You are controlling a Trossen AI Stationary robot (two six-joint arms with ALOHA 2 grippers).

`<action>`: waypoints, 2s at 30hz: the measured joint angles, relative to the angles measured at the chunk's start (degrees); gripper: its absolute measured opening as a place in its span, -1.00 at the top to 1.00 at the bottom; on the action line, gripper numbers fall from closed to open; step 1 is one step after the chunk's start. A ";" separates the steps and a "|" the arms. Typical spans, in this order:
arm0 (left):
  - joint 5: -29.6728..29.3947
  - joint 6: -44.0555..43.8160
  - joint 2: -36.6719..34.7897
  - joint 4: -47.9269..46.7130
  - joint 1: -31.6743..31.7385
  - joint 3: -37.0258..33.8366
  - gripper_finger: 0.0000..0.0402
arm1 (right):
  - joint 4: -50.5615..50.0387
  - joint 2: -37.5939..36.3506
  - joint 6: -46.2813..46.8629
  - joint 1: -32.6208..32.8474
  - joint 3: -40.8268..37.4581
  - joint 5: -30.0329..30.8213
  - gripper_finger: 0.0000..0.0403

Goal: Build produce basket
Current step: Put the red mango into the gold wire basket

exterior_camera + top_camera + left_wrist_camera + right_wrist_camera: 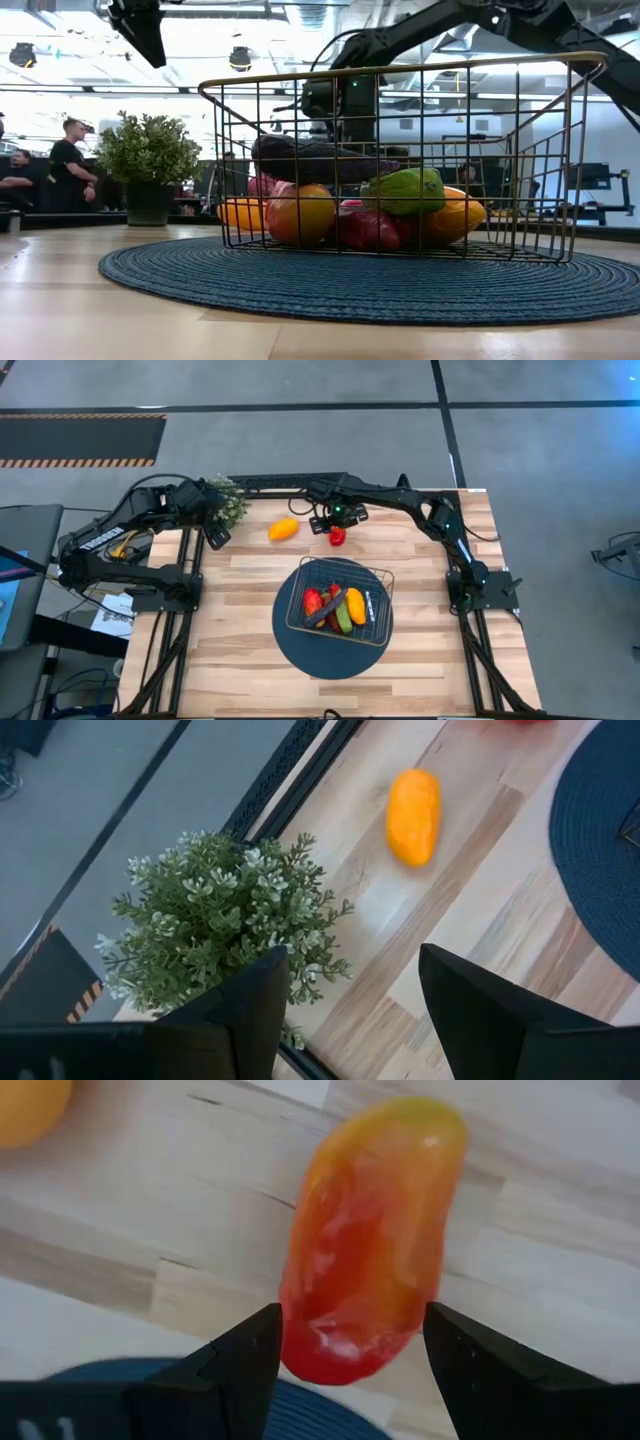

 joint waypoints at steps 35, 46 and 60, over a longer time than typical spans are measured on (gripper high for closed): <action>0.00 0.30 0.00 0.33 0.00 0.00 -0.06 | 1.63 2.29 -6.75 -0.28 0.17 -1.36 0.95; -0.01 -0.51 0.00 0.31 0.00 0.00 -0.06 | 2.18 -0.03 -8.20 -0.20 -0.15 -1.40 1.00; 0.00 -0.90 0.00 0.28 0.00 0.00 -0.06 | 3.69 -1.71 -8.37 0.37 -0.07 -1.49 0.99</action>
